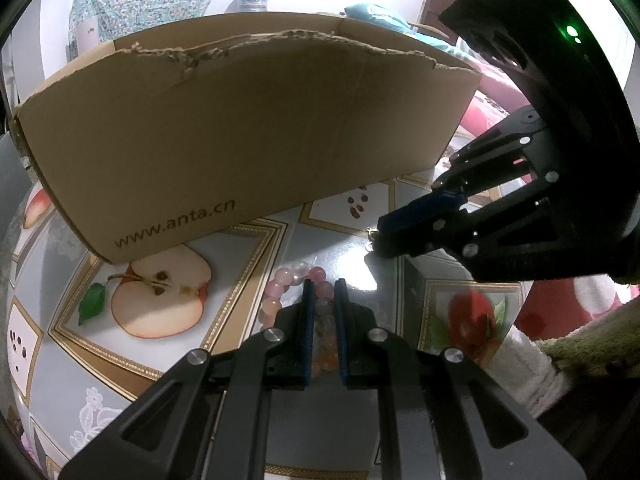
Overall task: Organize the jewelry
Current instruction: 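Lift the silver charm with the right gripper while the left gripper holds the pink bracelet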
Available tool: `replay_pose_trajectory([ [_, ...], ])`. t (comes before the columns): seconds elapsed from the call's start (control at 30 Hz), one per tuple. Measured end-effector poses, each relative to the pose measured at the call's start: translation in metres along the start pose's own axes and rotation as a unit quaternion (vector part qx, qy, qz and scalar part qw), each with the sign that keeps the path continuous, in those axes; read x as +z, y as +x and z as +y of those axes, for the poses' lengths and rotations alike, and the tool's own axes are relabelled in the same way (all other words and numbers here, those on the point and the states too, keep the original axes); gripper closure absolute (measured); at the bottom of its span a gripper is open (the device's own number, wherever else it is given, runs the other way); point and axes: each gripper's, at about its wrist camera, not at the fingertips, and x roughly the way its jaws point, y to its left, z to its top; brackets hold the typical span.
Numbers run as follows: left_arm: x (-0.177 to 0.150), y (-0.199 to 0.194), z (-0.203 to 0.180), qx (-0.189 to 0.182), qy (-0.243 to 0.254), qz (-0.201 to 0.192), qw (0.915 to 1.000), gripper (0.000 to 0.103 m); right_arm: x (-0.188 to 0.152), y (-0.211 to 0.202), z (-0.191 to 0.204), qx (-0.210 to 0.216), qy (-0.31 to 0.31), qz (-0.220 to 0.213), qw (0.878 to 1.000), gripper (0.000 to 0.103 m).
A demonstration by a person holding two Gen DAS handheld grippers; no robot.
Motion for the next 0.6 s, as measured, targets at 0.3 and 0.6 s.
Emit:
replay_pose_trajectory([
  [0.3, 0.000, -0.003, -0.002, 0.001, -0.001, 0.000, 1.0000, 0.093, -0.007, 0.001, -0.013, 0.022, 0.024, -0.022, 0.999, 0.097],
  [0.6, 0.005, -0.001, -0.008, 0.017, -0.002, 0.001, 0.9999, 0.093, -0.023, -0.002, -0.036, 0.055, 0.078, -0.057, 0.994, 0.103],
])
